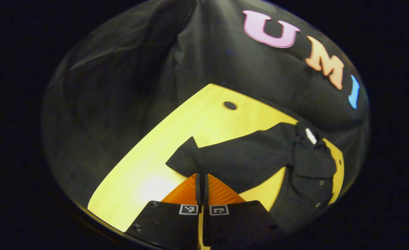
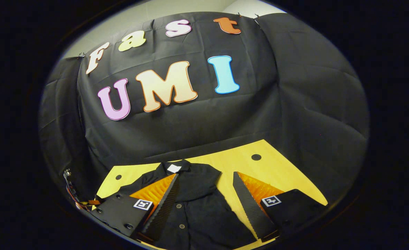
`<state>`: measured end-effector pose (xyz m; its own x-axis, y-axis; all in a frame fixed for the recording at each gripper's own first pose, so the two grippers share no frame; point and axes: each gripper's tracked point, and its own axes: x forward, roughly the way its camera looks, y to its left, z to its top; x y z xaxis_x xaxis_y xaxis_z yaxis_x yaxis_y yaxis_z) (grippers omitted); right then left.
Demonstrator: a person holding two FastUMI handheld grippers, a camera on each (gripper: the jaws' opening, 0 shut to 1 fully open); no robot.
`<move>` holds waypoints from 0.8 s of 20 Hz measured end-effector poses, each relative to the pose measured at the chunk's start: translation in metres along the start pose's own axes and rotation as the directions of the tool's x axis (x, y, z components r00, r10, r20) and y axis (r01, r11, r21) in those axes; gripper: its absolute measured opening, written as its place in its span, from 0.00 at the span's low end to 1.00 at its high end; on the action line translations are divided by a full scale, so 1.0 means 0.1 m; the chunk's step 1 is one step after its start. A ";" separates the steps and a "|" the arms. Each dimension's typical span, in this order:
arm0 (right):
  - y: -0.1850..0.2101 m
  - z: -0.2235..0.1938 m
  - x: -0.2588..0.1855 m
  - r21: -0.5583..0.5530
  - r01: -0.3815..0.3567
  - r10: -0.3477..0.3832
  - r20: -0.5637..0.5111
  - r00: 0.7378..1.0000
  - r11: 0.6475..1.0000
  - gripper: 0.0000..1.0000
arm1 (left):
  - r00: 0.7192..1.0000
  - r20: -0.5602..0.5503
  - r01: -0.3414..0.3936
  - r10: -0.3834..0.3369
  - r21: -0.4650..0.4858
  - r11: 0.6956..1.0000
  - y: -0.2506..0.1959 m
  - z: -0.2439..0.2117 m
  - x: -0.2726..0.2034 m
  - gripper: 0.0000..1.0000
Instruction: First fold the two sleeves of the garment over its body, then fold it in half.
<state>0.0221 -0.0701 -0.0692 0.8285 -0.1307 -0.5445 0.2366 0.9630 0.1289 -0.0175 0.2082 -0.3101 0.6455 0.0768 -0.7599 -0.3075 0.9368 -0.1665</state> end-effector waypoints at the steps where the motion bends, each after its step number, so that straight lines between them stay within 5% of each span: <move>1: -0.07 0.01 -0.03 0.003 0.007 -0.007 0.003 1.000 1.000 0.98 | 0.999 0.019 0.045 -0.045 0.030 0.999 -0.31 0.10 -0.01 0.00; 10: -0.95 -0.12 -0.23 0.081 0.087 -0.087 -0.003 0.996 0.993 0.98 | 0.911 -0.004 0.406 -0.412 0.173 0.897 -3.10 0.17 -0.27 0.00; 16: -1.59 -0.25 -0.33 0.126 0.138 -0.135 -0.035 0.990 0.982 0.98 | 0.836 -0.056 0.547 -0.546 0.168 0.820 -4.64 -0.13 -0.36 0.00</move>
<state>-0.0550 -0.2128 -0.0924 0.7706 -0.2507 -0.5860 0.4108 0.8983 0.1559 0.0934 -0.2337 -0.2135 0.6685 -0.4660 -0.5796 0.2180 0.8679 -0.4464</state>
